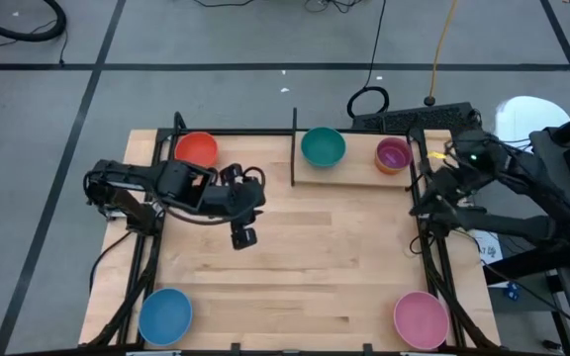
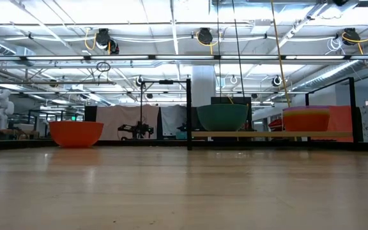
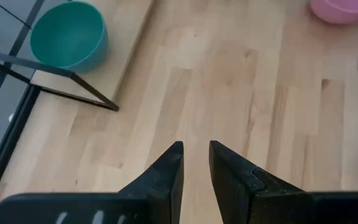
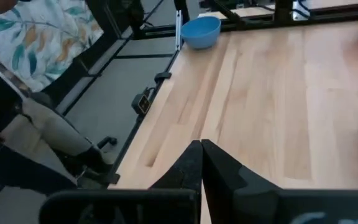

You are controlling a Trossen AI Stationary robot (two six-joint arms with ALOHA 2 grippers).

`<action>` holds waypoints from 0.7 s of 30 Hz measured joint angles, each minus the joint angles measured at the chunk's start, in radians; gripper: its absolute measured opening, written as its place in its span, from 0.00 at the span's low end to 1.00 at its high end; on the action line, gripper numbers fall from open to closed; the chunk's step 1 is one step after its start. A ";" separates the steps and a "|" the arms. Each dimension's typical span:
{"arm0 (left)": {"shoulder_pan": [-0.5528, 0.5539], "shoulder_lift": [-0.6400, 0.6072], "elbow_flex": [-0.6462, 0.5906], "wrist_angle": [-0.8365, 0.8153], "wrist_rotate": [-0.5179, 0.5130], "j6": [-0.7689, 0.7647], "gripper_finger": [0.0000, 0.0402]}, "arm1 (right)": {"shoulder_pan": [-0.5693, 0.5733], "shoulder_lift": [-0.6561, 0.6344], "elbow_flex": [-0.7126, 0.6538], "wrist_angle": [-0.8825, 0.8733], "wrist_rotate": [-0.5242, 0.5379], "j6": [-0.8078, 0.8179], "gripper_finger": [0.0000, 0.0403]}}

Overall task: Place and stack bowls onto a shelf
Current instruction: Stack the large pink bowl on top of the large green bowl on the shelf

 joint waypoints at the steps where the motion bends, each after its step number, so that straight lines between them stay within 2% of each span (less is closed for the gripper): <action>1: -0.008 -0.008 0.000 -0.009 0.001 0.000 0.20 | 0.007 0.022 0.000 0.021 0.000 0.000 0.00; 4: -0.023 -0.024 0.000 -0.018 0.002 -0.005 0.20 | 0.046 0.095 0.000 0.042 0.004 -0.003 0.00; 7: -0.046 -0.048 -0.001 -0.033 0.002 -0.024 0.20 | 0.117 0.175 0.000 0.042 0.055 -0.017 0.00; 10: -0.055 -0.058 0.000 -0.031 -0.001 -0.030 0.20 | 0.216 0.242 0.000 0.043 0.108 -0.024 0.00; 13: -0.073 -0.072 -0.001 -0.045 -0.003 -0.033 0.20 | 0.330 0.289 -0.001 0.036 0.116 -0.028 0.00; 21: -0.088 -0.072 -0.001 -0.057 -0.006 -0.015 0.20 | 0.635 0.331 -0.001 -0.063 0.269 0.156 0.00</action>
